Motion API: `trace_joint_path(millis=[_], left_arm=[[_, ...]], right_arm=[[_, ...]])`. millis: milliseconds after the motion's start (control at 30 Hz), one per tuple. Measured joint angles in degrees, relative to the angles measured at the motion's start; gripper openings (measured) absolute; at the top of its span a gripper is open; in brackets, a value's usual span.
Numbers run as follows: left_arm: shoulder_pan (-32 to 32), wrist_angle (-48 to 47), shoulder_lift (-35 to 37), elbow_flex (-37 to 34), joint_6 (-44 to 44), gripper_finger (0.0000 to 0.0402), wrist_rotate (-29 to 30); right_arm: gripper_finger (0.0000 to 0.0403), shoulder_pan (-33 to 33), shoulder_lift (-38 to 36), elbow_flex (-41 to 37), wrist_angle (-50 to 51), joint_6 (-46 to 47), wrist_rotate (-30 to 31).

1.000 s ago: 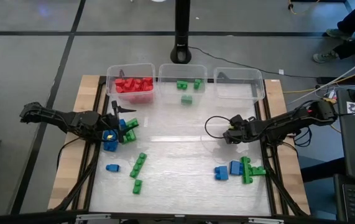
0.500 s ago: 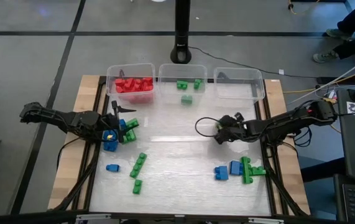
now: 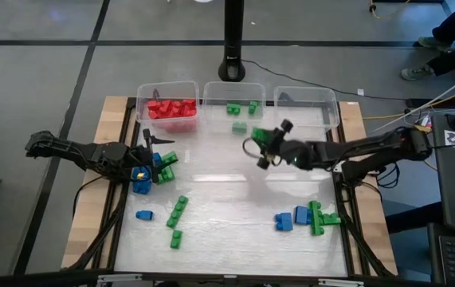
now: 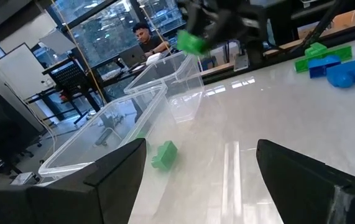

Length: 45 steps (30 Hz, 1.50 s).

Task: Sort blocks
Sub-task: Put the green game piece into the middle transparent bin

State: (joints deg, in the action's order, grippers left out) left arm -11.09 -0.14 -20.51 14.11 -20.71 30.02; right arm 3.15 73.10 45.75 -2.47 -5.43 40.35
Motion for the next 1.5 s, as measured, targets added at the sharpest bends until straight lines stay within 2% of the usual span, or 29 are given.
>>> trace_joint_path(millis=[167,367,500,700,900,1100,1267,1400,1500], left_arm=[[0.00,0.00,0.00,0.00,0.74,0.0296,-0.02],[0.00,0.10,0.00,0.00,0.35,0.0296,-5.42],[0.00,0.09,0.00,0.00,0.58,0.0296,-8.72],[-0.02,0.38,0.00,0.00,1.31,0.0296,-9.07],[0.00,0.83,-0.28,0.00,1.50,0.0296,-9.01],[0.00,0.82,-0.28,0.00,6.33,0.0296,-8.44],[0.01,1.08,-0.55,0.00,11.11,0.0296,-7.06],[0.00,2.89,-3.12,0.05,11.35,0.0296,-6.75],[0.00,2.15,-7.57,1.41,11.57,0.0296,-5.76]], right_arm=[[0.0173,-8.46,0.69,6.11,-1.17,-10.62,-4.68],[0.0174,-22.01,6.69,10.62,-4.15,-17.04,-16.57],[0.0174,-29.91,12.65,12.85,-7.46,-17.44,-24.26],[0.0191,-35.78,19.73,16.60,-8.07,-17.50,-30.15],[0.0235,-36.16,23.53,18.12,-8.02,-19.05,-32.87],[0.0299,-36.14,22.74,18.12,-4.08,-19.94,-33.45],[0.0335,-33.37,16.71,18.12,1.65,-25.01,-33.73],[0.0342,-27.96,9.41,18.15,8.62,-26.75,-35.03],[0.0343,-22.35,4.74,18.23,15.13,-28.18,-35.03]])
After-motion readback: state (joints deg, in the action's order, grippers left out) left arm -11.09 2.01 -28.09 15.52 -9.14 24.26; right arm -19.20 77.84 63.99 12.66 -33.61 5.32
